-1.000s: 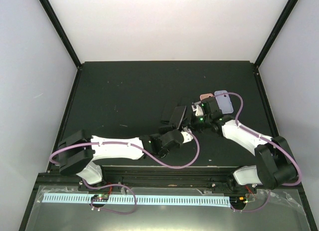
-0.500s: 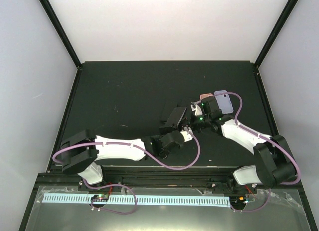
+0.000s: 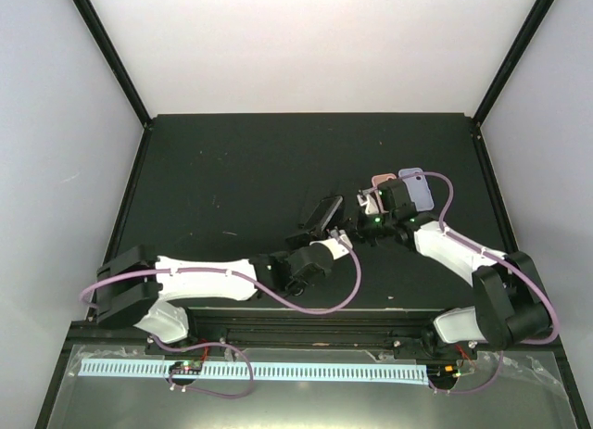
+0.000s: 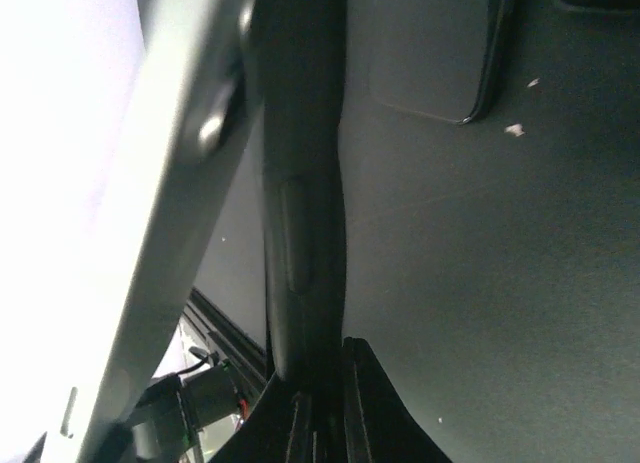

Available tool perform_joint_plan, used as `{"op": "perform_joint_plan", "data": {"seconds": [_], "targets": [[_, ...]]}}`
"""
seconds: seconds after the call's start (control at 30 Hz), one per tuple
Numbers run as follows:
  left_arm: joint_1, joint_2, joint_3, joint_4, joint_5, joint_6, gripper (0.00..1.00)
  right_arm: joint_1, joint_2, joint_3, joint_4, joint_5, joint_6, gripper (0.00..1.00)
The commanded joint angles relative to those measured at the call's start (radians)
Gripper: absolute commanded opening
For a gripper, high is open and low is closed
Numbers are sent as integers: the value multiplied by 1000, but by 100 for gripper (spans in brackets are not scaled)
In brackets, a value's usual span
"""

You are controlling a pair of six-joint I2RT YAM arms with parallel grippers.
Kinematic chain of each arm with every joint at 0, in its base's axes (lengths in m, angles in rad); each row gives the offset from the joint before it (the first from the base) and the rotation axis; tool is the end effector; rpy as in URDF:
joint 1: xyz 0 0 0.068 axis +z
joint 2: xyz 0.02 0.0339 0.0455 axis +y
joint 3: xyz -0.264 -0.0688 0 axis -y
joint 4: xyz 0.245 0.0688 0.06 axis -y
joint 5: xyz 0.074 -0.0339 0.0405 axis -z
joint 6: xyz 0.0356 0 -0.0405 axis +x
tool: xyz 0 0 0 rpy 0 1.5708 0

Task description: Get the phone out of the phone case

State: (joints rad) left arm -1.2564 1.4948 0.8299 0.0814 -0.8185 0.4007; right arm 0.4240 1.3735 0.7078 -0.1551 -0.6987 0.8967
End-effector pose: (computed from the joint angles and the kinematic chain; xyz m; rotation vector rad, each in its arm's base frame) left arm 0.1212 -0.2885 0.2186 1.1119 1.6278 0.3290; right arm 0.2340 0.1307 0.1942 0.2483 2.6357 1.3867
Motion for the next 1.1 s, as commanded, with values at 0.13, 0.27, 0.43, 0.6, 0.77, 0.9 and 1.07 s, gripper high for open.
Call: {"op": "perform_joint_plan", "data": {"seconds": [0.13, 0.27, 0.43, 0.6, 0.77, 0.9, 1.07], "targets": [[-97, -184, 49, -189, -82, -236, 2, -71, -69, 24, -3, 179, -84, 1], [-102, -303, 6, -271, -80, -346, 1, -112, -110, 68, -62, 316, -185, 1], [-94, -451, -96, -306, -78, -437, 2, -246, -222, 82, -101, 400, -272, 1], [1, -548, -156, -347, 20, -585, 2, -311, -382, 166, -268, 554, -512, 1], [132, -604, -207, -309, 191, -676, 2, -312, -490, 185, -424, 647, -676, 1], [234, -576, -243, -264, 192, -688, 1, -326, -612, 74, -392, 636, -706, 1], [402, -429, -302, 32, 203, -547, 2, -335, -625, 68, -347, 722, -759, 1]]}}
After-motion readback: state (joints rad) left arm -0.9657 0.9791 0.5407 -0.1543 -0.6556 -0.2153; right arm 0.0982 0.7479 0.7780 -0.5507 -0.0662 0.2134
